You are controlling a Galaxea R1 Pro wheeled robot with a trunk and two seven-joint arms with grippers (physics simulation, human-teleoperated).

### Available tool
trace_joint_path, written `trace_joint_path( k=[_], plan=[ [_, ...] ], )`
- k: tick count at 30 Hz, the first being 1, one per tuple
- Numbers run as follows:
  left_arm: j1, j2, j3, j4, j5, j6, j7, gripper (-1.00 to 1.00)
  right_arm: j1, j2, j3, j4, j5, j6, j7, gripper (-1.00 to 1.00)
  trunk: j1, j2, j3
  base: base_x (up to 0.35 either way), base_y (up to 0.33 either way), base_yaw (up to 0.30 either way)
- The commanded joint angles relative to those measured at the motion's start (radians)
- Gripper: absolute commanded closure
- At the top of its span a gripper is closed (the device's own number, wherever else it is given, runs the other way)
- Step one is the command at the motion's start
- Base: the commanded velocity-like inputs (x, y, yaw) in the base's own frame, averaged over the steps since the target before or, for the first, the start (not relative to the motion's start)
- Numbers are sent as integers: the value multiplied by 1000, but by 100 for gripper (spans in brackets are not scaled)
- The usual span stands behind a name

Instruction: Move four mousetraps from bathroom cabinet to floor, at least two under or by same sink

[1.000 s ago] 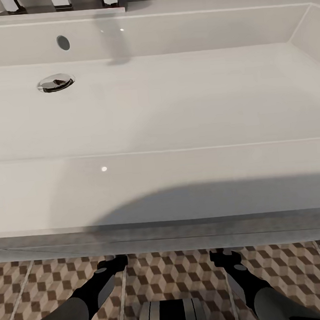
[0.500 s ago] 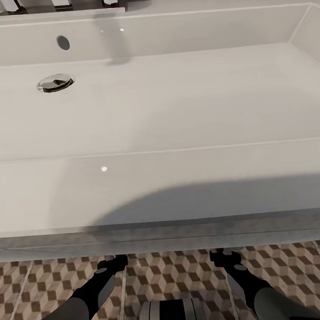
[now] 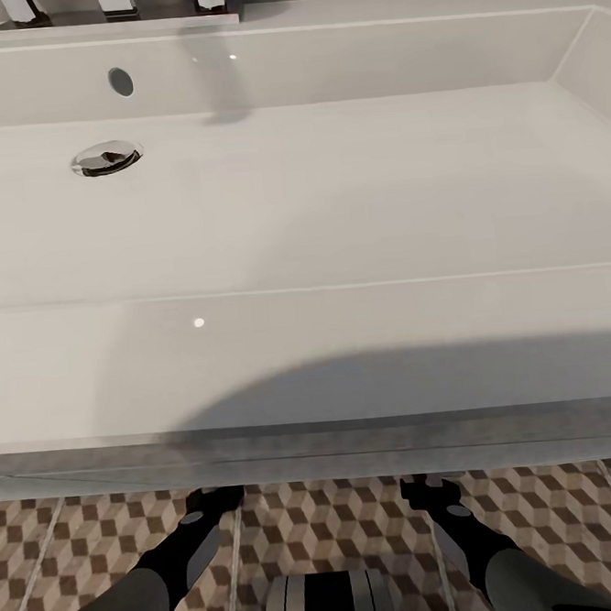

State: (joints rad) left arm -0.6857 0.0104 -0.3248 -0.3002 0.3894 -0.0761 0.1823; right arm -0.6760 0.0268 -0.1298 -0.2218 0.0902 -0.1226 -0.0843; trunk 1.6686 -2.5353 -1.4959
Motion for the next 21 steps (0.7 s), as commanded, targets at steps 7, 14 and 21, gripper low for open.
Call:
trace_joint_path(
  k=[7, 14, 21],
  plan=[
    [0, 2, -10, 0, 9, -33, 3, -100, 0, 1, -8, 1, 9, -3, -2, -100, 0, 0, -1, -1, 0, 0],
    [0, 2, -9, 0, 10, -34, 2, -100, 0, 2, -8, 1, 10, -4, -2, -100, 0, 0, -1, -126, 44, 0],
    [0, 2, -7, 1, 12, -37, 2, -100, 0, 2, -8, 1, 10, -4, -2, -100, 0, 0, -1, -263, 73, 0]
  ],
)
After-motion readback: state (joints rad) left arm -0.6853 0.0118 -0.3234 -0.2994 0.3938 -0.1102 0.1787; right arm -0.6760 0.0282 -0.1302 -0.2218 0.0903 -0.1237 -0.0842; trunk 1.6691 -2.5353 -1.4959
